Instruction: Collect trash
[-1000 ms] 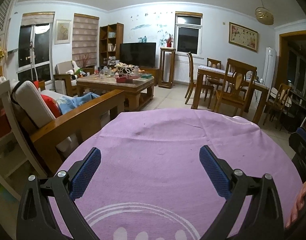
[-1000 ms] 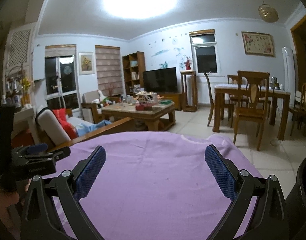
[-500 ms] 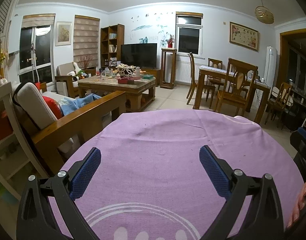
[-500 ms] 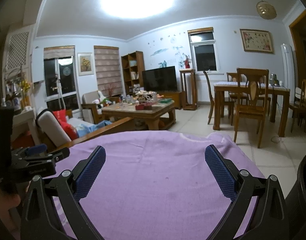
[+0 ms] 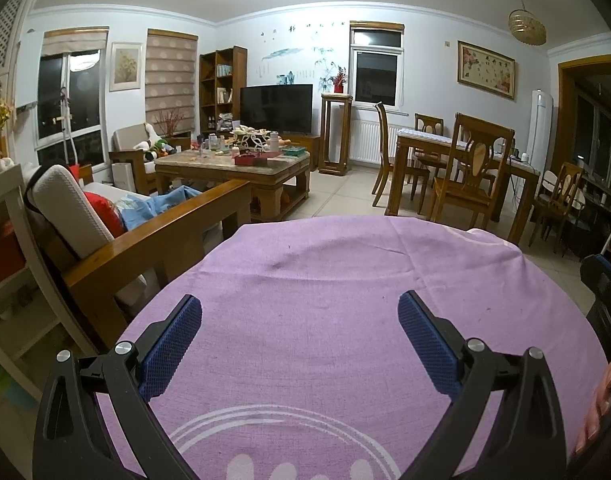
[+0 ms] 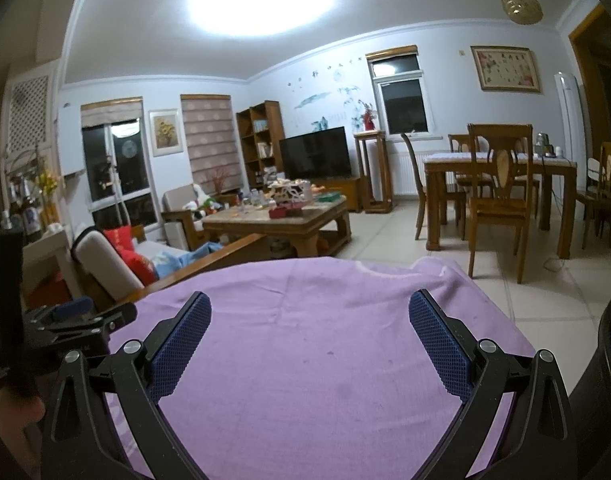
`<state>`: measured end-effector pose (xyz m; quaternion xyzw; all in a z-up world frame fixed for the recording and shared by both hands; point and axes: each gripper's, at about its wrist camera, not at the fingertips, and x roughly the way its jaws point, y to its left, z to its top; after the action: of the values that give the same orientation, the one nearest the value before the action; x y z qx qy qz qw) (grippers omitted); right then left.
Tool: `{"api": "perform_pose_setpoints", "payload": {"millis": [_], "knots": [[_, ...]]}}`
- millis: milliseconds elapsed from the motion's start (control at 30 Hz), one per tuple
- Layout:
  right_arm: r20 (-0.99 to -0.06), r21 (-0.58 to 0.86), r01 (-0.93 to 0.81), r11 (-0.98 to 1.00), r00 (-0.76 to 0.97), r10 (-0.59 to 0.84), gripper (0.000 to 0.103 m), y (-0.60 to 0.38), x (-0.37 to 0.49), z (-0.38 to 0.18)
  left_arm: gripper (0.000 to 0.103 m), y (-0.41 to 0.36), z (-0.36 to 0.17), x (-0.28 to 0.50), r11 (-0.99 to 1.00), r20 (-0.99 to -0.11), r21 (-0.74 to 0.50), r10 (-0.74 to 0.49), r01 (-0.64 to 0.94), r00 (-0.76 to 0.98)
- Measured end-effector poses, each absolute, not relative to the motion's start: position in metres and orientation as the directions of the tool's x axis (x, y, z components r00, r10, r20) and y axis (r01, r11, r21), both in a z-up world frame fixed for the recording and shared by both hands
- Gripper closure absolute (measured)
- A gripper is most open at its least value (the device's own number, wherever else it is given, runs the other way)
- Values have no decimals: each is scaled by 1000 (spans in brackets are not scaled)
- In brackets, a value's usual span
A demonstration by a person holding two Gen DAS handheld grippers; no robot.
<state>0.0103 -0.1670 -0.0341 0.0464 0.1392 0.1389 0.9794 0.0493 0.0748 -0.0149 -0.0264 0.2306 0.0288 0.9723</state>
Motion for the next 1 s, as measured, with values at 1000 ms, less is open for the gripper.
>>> {"api": "perform_pose_setpoints", "payload": {"millis": [1000], "knots": [[-263, 132, -259, 957, 921, 286, 5, -169, 11, -32, 5, 72, -11, 48, 997, -450, -34, 45, -68, 892]]}}
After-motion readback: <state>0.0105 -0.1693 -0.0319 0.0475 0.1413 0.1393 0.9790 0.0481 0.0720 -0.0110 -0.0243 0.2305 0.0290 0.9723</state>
